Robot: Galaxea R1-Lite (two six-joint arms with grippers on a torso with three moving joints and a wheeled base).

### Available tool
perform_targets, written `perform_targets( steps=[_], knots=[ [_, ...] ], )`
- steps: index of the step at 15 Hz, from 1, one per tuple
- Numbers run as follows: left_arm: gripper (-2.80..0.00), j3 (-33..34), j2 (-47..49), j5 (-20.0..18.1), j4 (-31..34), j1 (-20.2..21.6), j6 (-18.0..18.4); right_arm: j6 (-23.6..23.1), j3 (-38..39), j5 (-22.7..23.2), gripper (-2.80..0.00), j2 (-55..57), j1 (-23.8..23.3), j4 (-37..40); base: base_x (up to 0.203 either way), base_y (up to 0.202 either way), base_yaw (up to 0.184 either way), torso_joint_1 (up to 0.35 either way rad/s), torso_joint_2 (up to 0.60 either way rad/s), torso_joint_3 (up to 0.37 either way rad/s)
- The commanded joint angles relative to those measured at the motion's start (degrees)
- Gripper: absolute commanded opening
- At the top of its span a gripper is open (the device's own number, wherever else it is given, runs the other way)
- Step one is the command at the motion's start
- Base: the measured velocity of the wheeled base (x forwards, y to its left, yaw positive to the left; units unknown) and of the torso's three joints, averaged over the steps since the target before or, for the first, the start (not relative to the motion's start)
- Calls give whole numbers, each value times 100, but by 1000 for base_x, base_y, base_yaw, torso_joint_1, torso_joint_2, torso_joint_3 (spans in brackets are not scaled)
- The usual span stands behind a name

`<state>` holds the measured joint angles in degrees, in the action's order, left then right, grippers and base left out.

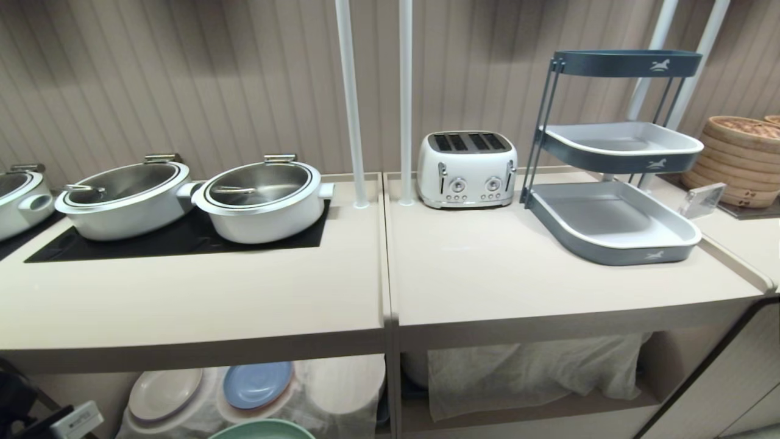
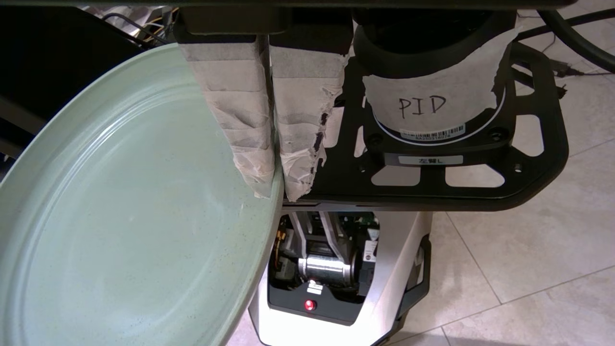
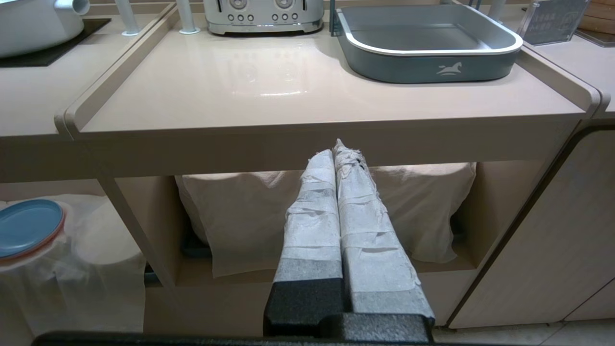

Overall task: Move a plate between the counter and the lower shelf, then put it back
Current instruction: Put the plate in the cupboard

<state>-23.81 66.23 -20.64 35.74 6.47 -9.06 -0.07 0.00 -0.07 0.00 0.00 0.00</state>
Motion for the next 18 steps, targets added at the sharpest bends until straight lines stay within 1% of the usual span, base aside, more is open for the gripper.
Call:
perform_targets(
  steps=[1,18],
  knots=[
    [-280,-27,-5,-10,19,3,-8,-1,0,-1,-280,0,0,0,0,0,0,0,0,0],
    [-280,17,39,-28,12,-15,0,-1,0,-1,-280,0,0,0,0,0,0,0,0,0]
  ],
)
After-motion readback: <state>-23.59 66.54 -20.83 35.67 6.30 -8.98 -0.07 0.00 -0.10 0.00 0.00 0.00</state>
